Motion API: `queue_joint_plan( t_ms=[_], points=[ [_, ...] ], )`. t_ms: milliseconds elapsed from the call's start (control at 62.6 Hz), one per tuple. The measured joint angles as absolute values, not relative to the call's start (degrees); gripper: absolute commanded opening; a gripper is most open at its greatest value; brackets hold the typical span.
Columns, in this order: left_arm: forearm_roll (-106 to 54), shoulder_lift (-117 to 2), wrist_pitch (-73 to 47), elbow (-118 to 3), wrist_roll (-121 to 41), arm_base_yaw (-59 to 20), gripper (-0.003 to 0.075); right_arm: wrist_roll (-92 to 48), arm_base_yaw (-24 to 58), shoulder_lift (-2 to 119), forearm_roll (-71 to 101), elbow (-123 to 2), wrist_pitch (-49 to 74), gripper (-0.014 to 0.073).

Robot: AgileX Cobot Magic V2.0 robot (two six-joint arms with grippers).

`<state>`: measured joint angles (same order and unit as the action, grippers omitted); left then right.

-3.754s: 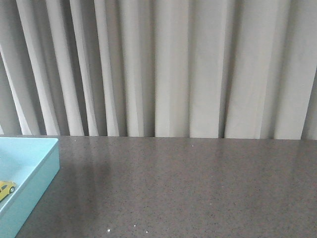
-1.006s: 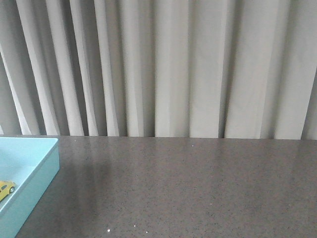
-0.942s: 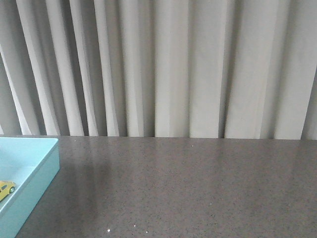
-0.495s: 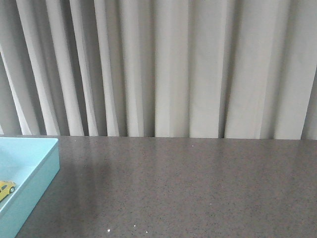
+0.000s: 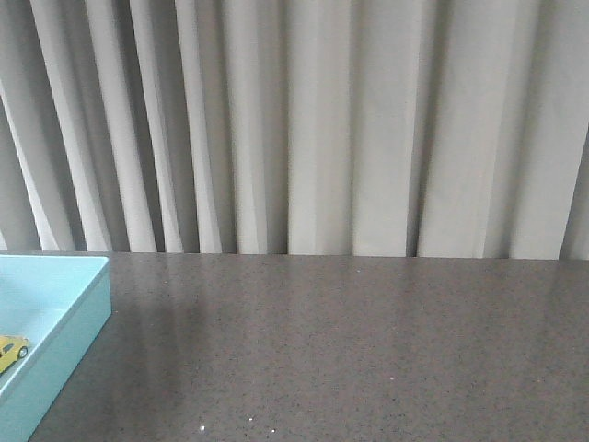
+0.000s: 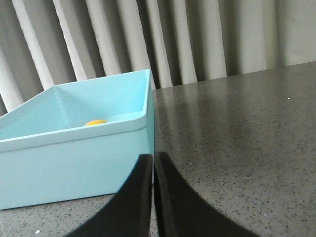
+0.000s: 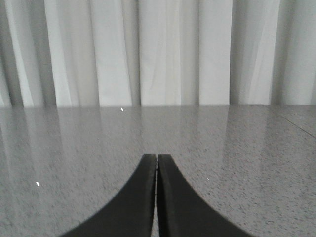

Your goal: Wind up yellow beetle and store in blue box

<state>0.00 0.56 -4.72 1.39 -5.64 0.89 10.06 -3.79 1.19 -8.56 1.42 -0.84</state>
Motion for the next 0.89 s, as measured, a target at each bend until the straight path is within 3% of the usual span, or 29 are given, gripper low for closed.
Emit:
queue_joint_plan(
  t_ms=[895],
  points=[
    [0.0,0.6,-5.0,1.4,-5.6,0.9,-0.0006,4.4,-3.8,-0.8,0.0,1.5,4.3,-0.0004]
  ],
)
